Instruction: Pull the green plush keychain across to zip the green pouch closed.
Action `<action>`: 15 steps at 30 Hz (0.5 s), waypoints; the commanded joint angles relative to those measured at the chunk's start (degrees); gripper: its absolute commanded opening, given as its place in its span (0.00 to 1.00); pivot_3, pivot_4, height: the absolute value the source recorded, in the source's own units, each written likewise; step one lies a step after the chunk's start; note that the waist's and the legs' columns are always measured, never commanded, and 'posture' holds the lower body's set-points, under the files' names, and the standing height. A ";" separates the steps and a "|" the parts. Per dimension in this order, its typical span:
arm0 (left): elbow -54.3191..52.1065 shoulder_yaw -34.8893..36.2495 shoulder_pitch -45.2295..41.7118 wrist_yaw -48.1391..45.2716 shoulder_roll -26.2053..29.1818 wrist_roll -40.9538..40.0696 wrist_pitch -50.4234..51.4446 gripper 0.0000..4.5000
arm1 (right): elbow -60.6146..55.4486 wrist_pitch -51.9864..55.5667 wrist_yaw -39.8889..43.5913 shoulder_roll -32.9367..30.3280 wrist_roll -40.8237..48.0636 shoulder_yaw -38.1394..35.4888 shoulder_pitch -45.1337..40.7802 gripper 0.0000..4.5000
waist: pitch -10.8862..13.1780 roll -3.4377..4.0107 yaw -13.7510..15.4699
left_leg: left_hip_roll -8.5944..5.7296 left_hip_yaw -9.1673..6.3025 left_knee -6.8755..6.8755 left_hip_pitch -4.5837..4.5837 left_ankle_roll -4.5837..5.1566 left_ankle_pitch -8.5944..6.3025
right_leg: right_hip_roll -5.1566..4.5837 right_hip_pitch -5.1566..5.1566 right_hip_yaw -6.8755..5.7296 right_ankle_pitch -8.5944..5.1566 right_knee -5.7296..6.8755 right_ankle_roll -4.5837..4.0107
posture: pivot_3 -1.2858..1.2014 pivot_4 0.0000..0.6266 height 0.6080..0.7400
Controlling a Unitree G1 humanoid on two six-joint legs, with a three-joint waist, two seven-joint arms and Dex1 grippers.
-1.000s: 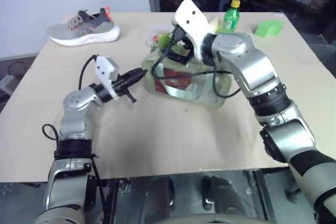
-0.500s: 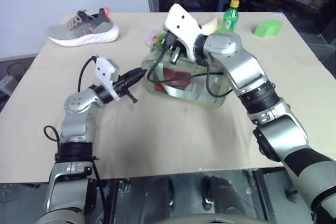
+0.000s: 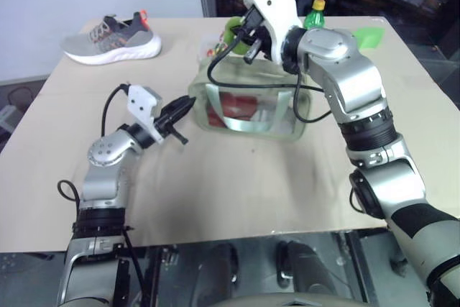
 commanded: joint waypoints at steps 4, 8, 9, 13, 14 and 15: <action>0.35 3.60 2.25 5.53 0.07 -0.14 3.56 0.00 | -8.32 0.68 -5.31 -7.10 0.66 -10.12 3.50 0.01 | 0.00 0.00 0.22 | -0.02 0.01 -0.01 -0.02 0.00 0.00 | -0.04 0.00 0.00 0.00 -0.02 0.00 | 0.52 0.24 1.00; 0.45 4.82 2.19 6.99 0.18 -0.42 4.68 0.00 | -7.87 0.18 -8.06 -10.52 -0.34 -12.59 8.38 0.01 | 0.00 0.00 0.19 | -0.03 0.02 -0.01 0.03 0.00 0.00 | -0.03 0.02 0.00 -0.01 -0.01 0.01 | 0.52 0.24 1.00; 0.44 4.97 2.26 7.17 0.25 -0.43 4.82 0.00 | -7.44 0.07 -8.81 -11.13 -0.64 -12.99 9.71 0.01 | 0.00 0.00 -0.10 | -0.02 0.02 -0.01 0.04 0.00 0.00 | -0.02 0.02 0.01 -0.01 0.00 0.02 | 0.52 0.24 1.00; 0.63 5.39 2.25 8.08 0.41 -0.37 5.18 0.00 | -5.02 -1.72 -10.81 -12.29 -2.05 -12.50 14.82 0.01 | 0.00 0.01 -0.58 | 0.00 0.06 -0.01 0.10 0.00 0.00 | 0.01 0.01 0.05 -0.02 0.05 0.03 | 0.52 0.24 1.00; 0.67 5.48 2.20 8.30 0.36 -0.41 5.27 0.00 | -4.24 -2.34 -11.31 -12.40 -2.47 -12.04 16.32 0.01 | 0.00 0.02 -0.67 | 0.00 0.06 -0.01 0.10 0.00 0.00 | 0.02 0.02 0.06 -0.02 0.04 0.03 | 0.52 0.24 1.00; 0.53 5.46 2.18 8.48 0.31 -0.38 5.34 0.00 | -3.02 -3.01 -12.20 -12.86 -3.75 -11.10 18.14 0.01 | -0.01 0.01 -0.73 | 0.00 0.08 -0.01 0.10 0.00 0.00 | 0.01 0.03 0.07 -0.02 0.04 0.03 | 0.52 0.24 1.00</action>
